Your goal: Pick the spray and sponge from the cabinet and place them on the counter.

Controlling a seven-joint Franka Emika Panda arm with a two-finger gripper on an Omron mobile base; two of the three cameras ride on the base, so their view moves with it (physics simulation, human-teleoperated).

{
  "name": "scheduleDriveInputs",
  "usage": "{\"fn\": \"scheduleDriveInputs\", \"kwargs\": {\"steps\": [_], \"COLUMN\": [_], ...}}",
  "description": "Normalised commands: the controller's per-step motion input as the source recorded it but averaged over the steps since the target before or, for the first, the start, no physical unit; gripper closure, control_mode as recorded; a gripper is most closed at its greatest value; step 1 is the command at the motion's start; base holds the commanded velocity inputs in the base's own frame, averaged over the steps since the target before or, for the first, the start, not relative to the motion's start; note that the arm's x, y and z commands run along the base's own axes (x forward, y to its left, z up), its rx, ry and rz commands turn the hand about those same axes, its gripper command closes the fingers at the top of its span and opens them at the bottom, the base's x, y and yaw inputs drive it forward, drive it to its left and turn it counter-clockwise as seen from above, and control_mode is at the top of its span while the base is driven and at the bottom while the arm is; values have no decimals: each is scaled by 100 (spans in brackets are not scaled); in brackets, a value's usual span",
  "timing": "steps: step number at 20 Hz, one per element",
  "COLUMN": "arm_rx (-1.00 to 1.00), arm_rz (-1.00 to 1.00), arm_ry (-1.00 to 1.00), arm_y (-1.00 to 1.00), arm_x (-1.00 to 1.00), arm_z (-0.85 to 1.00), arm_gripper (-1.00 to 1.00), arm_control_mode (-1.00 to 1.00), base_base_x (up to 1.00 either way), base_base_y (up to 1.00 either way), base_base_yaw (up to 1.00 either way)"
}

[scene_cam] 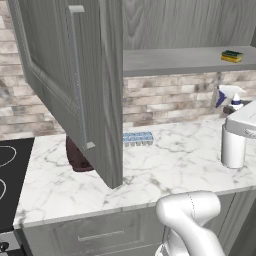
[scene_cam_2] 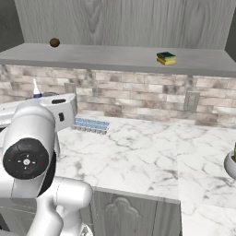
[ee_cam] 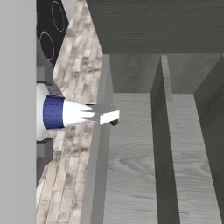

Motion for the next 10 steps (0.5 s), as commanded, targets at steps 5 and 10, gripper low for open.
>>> {"fn": "scheduleDriveInputs", "kwargs": {"steps": [5, 10], "arm_rx": [9, 15], "arm_rz": [7, 5], "arm_ry": [0, -1], "arm_y": [15, 25], "arm_x": [15, 21], "arm_z": [-31, -33], "arm_gripper": [100, 100], "arm_control_mode": [-100, -100], "base_base_x": [0, 0], "base_base_y": [0, 0], "base_base_yaw": [0, 0]}}
